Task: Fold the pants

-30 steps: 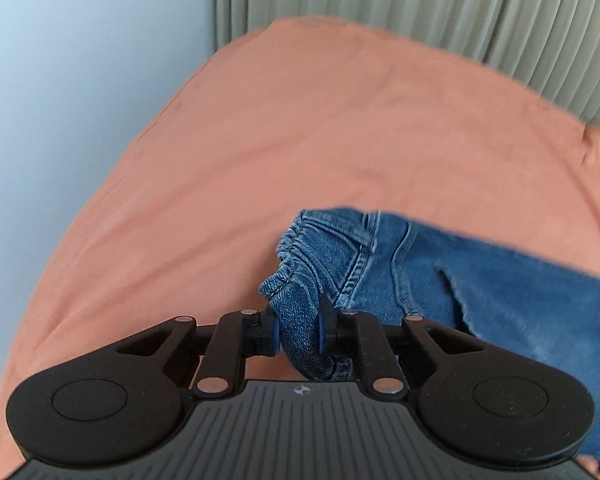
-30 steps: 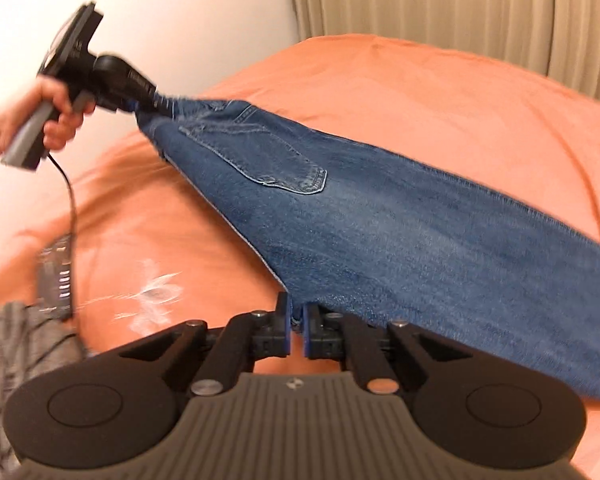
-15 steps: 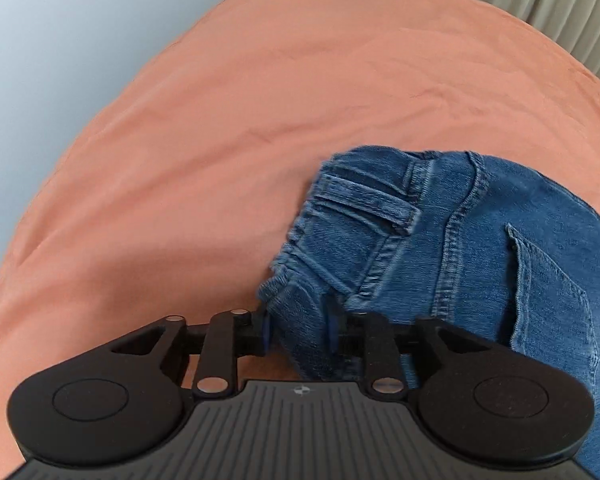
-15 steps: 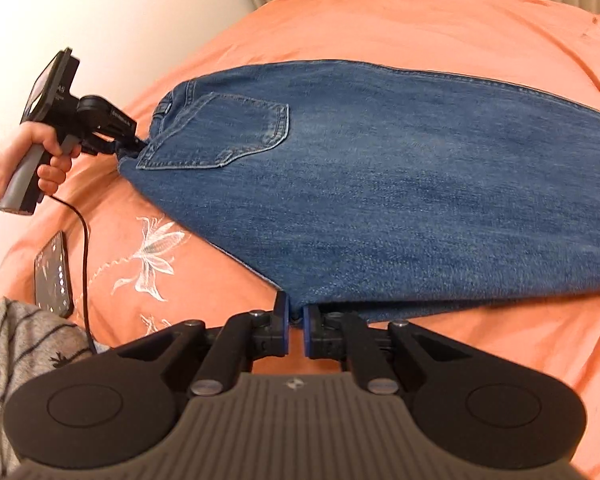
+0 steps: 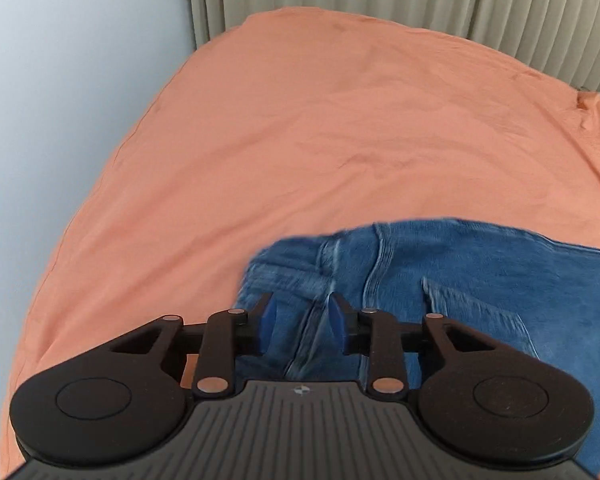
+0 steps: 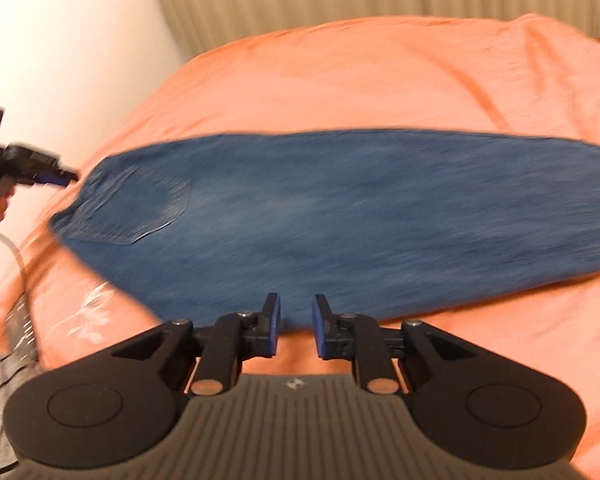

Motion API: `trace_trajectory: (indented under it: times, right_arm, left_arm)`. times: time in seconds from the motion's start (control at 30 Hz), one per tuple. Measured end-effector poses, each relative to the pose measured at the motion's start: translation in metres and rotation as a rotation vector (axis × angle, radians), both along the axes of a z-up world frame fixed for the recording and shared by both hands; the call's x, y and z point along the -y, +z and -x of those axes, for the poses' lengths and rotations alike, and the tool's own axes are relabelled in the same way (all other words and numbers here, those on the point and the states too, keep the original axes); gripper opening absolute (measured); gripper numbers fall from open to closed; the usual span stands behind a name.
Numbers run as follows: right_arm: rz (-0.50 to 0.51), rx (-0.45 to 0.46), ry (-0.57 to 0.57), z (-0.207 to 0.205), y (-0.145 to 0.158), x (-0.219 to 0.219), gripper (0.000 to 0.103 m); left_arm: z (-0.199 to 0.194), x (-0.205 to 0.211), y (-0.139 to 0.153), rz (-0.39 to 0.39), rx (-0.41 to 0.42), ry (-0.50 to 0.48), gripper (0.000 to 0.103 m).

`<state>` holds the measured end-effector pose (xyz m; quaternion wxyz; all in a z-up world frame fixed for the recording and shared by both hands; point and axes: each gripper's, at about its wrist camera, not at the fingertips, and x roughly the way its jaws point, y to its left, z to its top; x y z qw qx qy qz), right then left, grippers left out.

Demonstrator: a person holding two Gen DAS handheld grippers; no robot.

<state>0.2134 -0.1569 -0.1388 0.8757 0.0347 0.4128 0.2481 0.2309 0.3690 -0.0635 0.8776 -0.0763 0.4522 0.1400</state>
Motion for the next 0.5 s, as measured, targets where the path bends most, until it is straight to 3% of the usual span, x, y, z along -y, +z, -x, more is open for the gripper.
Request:
trace_trajectory:
  times: [0.07, 0.17, 0.33, 0.5]
  right_arm:
    - [0.009, 0.003, -0.050, -0.009, 0.002, 0.018, 0.014]
    - [0.042, 0.011, -0.116, -0.019, 0.005, 0.044, 0.015]
    - [0.105, 0.010, -0.220, -0.035, 0.004, 0.090, 0.016]
    - [0.097, -0.043, -0.377, -0.053, 0.006, 0.159, 0.023]
  left_arm:
    - [-0.013, 0.006, -0.008, 0.001, -0.014, 0.021, 0.027]
    - [-0.032, 0.004, -0.029, 0.014, -0.044, 0.051, 0.024]
    - [-0.058, 0.009, -0.052, -0.034, -0.093, 0.033, 0.027]
    - [-0.062, 0.014, -0.049, -0.089, -0.127, 0.024, 0.032]
